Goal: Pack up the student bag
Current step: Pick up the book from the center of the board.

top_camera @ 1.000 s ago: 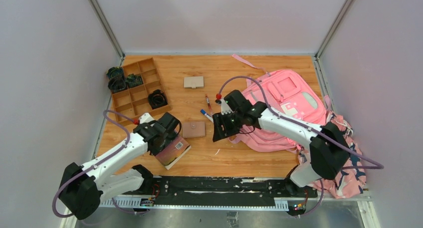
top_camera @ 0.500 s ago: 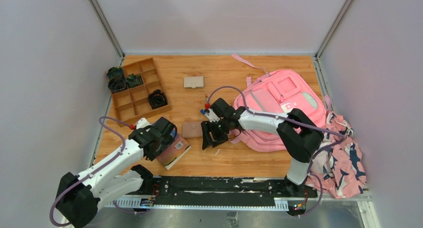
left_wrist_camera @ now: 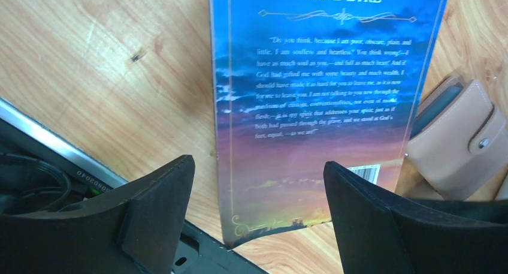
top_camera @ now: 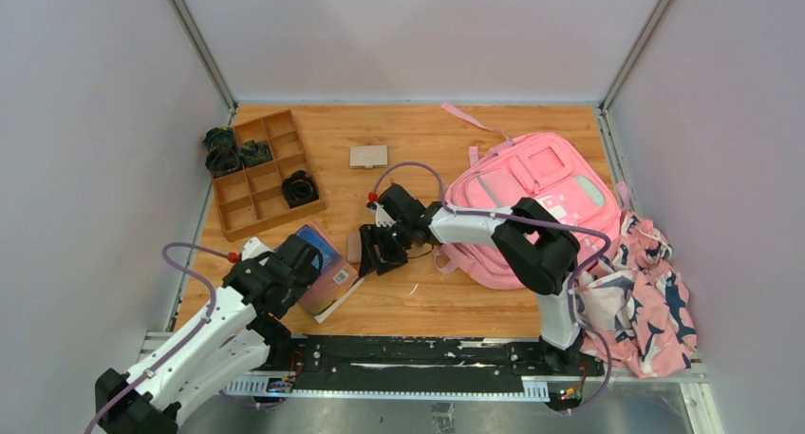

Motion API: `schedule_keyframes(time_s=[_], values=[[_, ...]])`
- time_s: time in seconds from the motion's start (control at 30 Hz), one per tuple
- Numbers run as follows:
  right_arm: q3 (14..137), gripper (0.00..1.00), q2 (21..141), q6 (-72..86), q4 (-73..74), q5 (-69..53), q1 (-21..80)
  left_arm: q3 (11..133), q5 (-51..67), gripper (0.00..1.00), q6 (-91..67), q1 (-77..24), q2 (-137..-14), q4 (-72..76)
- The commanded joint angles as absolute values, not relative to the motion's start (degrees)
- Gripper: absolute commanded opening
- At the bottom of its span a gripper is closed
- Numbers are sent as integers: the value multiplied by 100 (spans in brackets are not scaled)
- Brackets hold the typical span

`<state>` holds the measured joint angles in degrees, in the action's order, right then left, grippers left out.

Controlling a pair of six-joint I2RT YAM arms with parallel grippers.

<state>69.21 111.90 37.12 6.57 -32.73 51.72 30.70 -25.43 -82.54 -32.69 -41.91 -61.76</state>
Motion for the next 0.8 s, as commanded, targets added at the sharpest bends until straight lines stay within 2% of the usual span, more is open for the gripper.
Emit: schedule_keyframes(time_s=[0.0, 0.27, 0.53, 0.63, 0.77], values=[[7451, 64, 11646, 3836, 479, -3337, 5384, 2758, -2447, 85, -8690, -3221, -3905, -6592], [7900, 64, 12018, 3761, 599, -3225, 5419, 2588, -2454, 87, -8891, -3228, -4297, -6552], [8217, 64, 12190, 3580, 878, -3251, 5087, 2508, -2236, 86, -8544, -3226, -5132, -5299], [8205, 64, 12203, 3539, 872, -3582, 5152, 2376, -2081, 81, -8581, -3226, -5044, -4969], [8077, 63, 12235, 3546, 713, -4030, 5316, 2244, -2090, 69, -8697, -3225, -4571, -4909]])
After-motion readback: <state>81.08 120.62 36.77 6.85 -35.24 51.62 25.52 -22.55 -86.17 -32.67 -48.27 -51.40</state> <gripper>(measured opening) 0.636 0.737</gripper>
